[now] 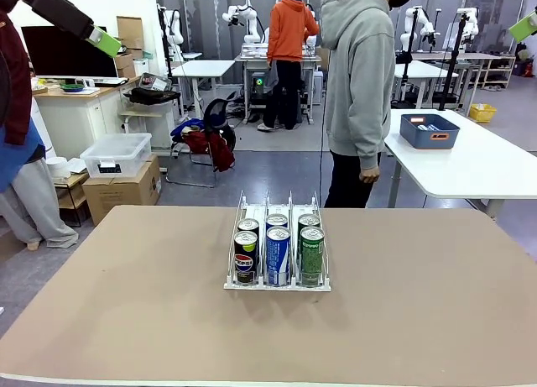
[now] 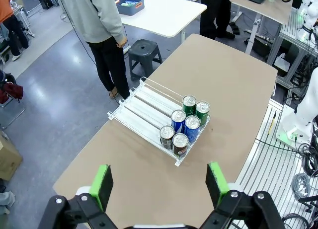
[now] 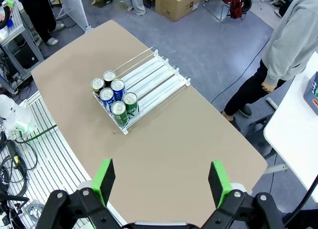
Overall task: Fill the beverage cans into the dispenser.
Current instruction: Pick up the Pepsi coke handed by the human.
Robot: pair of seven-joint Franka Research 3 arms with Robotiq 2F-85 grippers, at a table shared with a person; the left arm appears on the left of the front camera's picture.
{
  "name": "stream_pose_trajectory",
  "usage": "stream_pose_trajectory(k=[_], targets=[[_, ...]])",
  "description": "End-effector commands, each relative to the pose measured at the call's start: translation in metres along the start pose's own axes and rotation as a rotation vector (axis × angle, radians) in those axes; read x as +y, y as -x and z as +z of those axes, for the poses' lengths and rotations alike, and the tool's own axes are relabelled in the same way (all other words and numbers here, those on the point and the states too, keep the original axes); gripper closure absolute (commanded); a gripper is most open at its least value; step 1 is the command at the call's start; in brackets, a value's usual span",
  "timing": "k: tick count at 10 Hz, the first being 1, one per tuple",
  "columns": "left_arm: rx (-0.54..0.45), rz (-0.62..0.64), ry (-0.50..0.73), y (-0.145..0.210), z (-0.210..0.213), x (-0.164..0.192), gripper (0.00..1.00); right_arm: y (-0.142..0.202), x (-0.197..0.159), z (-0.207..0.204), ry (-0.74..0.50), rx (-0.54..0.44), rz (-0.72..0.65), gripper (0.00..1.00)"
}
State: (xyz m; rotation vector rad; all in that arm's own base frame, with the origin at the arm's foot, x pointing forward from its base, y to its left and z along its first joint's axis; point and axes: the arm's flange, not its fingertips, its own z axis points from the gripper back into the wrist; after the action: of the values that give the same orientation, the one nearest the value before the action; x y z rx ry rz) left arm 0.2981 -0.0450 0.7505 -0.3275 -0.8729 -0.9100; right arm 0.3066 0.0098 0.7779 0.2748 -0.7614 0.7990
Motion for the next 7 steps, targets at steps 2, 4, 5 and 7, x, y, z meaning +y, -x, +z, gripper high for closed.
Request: stream_pose_trajectory(k=[2, 4, 5, 7], targets=[[0.001, 0.008, -0.007, 0.0019, 0.0007, -0.0002, 0.00, -0.0001, 0.0005, 0.0001, -0.001, -0.001, 0.003, 0.00], [0.001, 0.008, -0.007, 0.0019, 0.0007, -0.0002, 0.00, -0.0001, 0.0005, 0.0001, -0.001, -0.001, 0.003, 0.00], [0.001, 0.008, -0.007, 0.0019, 0.0007, -0.0002, 0.00, -0.0001, 0.0005, 0.0001, -0.001, -0.001, 0.003, 0.00], [0.001, 0.008, -0.007, 0.0019, 0.0007, -0.0002, 0.00, -0.0001, 0.0005, 0.0001, -0.001, -0.001, 0.003, 0.00]])
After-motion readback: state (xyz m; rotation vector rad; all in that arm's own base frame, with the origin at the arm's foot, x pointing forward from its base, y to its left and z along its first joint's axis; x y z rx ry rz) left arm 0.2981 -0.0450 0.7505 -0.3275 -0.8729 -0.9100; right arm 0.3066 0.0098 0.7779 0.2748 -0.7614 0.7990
